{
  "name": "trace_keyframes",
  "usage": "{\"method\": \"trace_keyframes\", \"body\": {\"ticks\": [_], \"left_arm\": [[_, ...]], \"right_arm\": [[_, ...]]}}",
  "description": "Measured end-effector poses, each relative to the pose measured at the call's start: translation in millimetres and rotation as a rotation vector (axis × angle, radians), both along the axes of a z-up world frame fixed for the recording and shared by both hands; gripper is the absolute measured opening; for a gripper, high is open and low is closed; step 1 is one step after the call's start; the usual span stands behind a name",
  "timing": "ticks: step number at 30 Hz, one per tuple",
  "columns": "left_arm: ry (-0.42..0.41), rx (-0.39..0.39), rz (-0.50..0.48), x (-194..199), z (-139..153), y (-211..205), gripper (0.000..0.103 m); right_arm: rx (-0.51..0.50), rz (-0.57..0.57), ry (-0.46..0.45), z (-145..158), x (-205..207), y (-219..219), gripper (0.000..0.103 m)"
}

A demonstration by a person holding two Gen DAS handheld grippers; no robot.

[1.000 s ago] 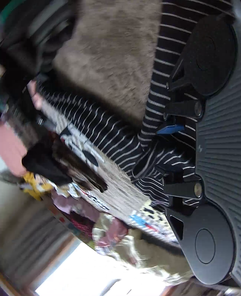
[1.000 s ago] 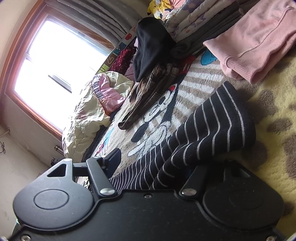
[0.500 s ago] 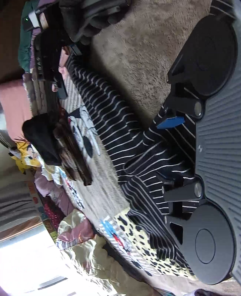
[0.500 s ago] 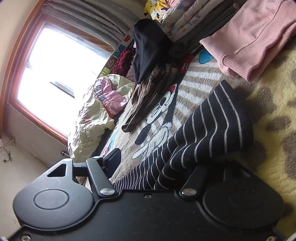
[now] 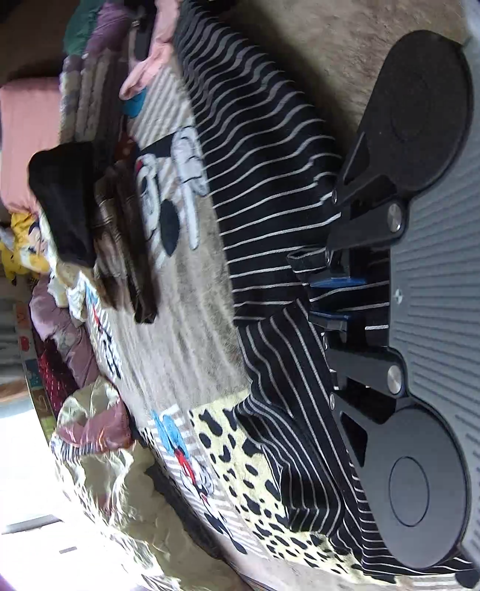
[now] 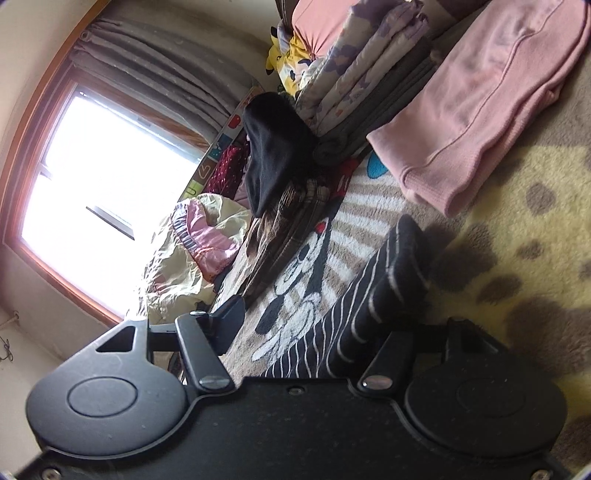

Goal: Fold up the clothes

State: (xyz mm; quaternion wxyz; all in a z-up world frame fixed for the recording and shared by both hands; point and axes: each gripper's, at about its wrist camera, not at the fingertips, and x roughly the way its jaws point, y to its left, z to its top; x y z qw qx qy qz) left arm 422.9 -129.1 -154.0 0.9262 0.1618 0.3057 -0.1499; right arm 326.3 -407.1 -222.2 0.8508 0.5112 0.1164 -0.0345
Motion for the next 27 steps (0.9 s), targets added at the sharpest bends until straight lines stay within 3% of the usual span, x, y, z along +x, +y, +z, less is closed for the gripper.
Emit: {"method": "trace_keyframes", "body": {"ticks": [2, 4, 7, 9, 10, 16, 19, 21, 23, 27], "left_arm": [[-0.041, -0.002, 0.019, -5.1, 3.9, -1.6, 0.015], [0.055, 0.039, -0.003, 3.1, -13.1, -10.1, 0.013], [0.051, 0.067, 0.004, 4.4, -6.3, -15.9, 0.013], [-0.005, -0.012, 0.023, -5.1, 11.4, -6.8, 0.013], [-0.036, -0.056, 0.013, -12.5, 19.2, -0.4, 0.019], [-0.137, -0.006, -0.028, -76.5, 31.2, 43.6, 0.027], [-0.168, 0.008, -0.037, -103.8, 31.6, 69.5, 0.030], [-0.199, 0.002, -0.041, -117.3, 31.3, 85.2, 0.031], [-0.248, 0.008, -0.029, -128.0, 27.4, 98.0, 0.039], [-0.294, 0.062, -0.018, -137.8, 14.7, 119.1, 0.041]], "right_arm": [[0.007, -0.038, -0.005, 0.5, -4.6, -6.0, 0.064], [0.010, -0.068, 0.001, -0.1, -8.8, -10.2, 0.064], [0.011, -0.100, 0.019, -1.7, -14.3, -13.9, 0.063], [0.013, -0.099, 0.027, -3.4, -15.5, -15.8, 0.058], [0.012, -0.096, 0.033, -4.2, -15.6, -16.5, 0.058], [-0.065, -0.064, 0.074, -1.8, -9.4, -9.6, 0.054], [-0.100, -0.039, 0.064, -1.1, -5.7, -5.2, 0.039], [-0.113, -0.028, 0.062, -3.3, -2.9, -4.2, 0.019], [-0.082, -0.045, 0.053, -8.4, -4.5, -10.0, 0.012], [-0.072, -0.067, 0.020, -9.8, -9.1, -12.9, 0.009]]}}
